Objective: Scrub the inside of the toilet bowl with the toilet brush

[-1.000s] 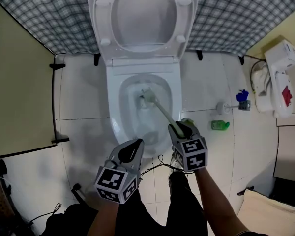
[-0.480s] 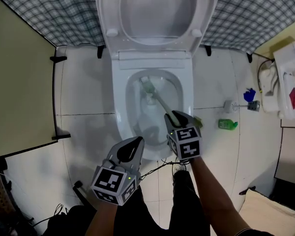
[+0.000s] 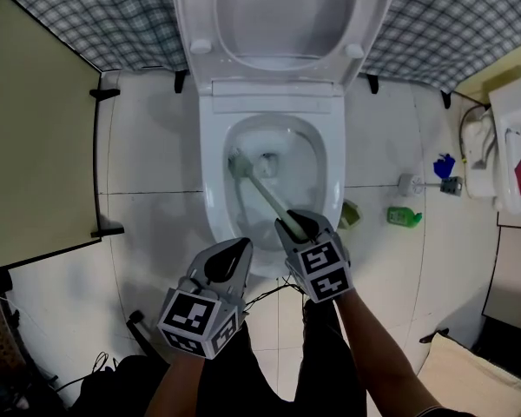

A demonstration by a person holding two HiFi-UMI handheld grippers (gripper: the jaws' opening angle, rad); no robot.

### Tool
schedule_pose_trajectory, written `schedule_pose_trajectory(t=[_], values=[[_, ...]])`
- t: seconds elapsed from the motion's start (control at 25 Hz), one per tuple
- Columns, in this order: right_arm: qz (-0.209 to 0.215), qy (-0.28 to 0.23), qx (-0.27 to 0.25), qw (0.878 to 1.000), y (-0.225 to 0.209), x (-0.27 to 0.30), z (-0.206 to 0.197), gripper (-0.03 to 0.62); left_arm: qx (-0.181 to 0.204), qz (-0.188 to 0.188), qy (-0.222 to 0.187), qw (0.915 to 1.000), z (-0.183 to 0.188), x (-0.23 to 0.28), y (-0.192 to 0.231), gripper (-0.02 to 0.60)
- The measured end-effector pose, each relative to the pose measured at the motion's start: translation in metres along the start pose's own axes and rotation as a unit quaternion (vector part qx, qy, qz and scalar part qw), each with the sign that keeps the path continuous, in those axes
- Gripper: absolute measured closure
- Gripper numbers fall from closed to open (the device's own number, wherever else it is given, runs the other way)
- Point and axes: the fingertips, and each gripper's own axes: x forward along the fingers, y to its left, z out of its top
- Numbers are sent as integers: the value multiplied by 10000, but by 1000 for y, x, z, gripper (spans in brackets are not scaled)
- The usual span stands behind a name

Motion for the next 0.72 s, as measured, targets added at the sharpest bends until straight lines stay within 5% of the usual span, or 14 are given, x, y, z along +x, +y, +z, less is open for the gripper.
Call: schedule_pose_trajectory(t=[0.36,0.72], values=[[421,163,-3,9990,33,-30,-40,471,-55,-85,48,9999,-6,8,-12,576],[169,-35,148,9997,10,-2,-15,471,9,-111,82,9999,-3,11,-8,576]])
